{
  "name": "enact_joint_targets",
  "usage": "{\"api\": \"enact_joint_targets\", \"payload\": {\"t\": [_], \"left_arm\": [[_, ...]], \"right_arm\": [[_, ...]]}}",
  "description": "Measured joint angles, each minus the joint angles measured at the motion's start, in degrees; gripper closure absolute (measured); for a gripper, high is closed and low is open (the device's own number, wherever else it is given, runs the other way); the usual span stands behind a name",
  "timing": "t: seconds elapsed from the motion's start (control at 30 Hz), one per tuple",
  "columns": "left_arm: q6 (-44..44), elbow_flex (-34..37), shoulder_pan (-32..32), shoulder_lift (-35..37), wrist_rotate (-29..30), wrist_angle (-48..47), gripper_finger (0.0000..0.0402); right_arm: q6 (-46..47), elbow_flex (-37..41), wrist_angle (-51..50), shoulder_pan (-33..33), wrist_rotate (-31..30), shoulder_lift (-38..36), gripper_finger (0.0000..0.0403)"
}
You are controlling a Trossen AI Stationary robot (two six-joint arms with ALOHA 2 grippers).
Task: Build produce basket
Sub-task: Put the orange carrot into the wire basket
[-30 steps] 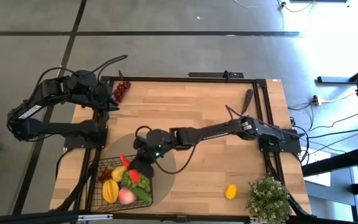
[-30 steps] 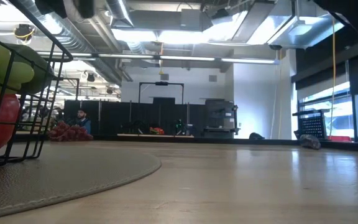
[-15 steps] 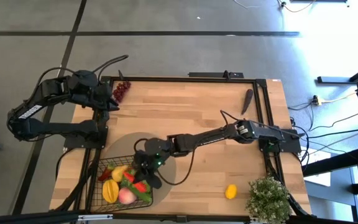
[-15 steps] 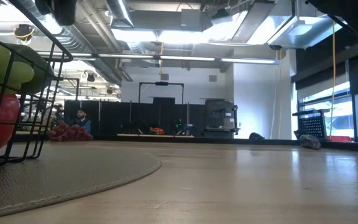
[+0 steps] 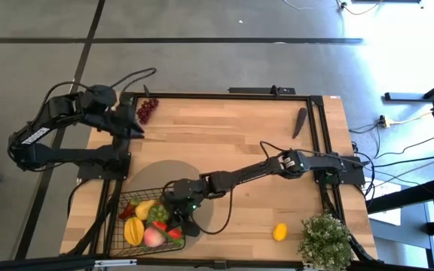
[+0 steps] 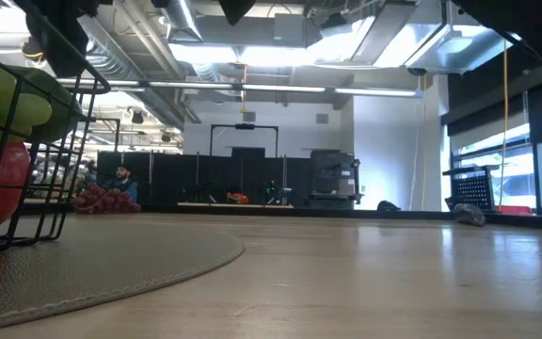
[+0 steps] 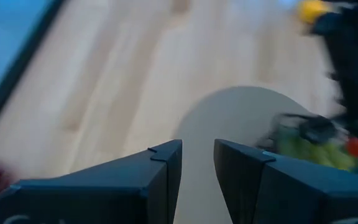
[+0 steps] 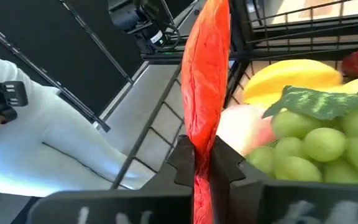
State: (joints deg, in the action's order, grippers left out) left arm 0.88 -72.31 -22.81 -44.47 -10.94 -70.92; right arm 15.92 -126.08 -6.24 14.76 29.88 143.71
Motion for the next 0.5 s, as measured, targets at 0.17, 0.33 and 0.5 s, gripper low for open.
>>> {"api": "enact_joint_targets", "payload": {"t": [0.17,0.33,0.5], "left_arm": [[5.38,-0.02,0.0,0.0,-11.32,-0.19,0.0318],[8.3,-0.02,0.02,0.0,-21.69,-0.19,0.0318],[8.27,-0.02,0.0,-0.02,-22.65,-0.19,0.0318]], "right_arm": [[-0.21,0.0,0.09,-0.31,-0.48,0.64,0.0398],[-2.08,0.0,0.23,-0.2,-2.92,0.64,0.0398],[-1.45,0.0,0.16,-0.22,-3.15,0.64,0.0394]]}}
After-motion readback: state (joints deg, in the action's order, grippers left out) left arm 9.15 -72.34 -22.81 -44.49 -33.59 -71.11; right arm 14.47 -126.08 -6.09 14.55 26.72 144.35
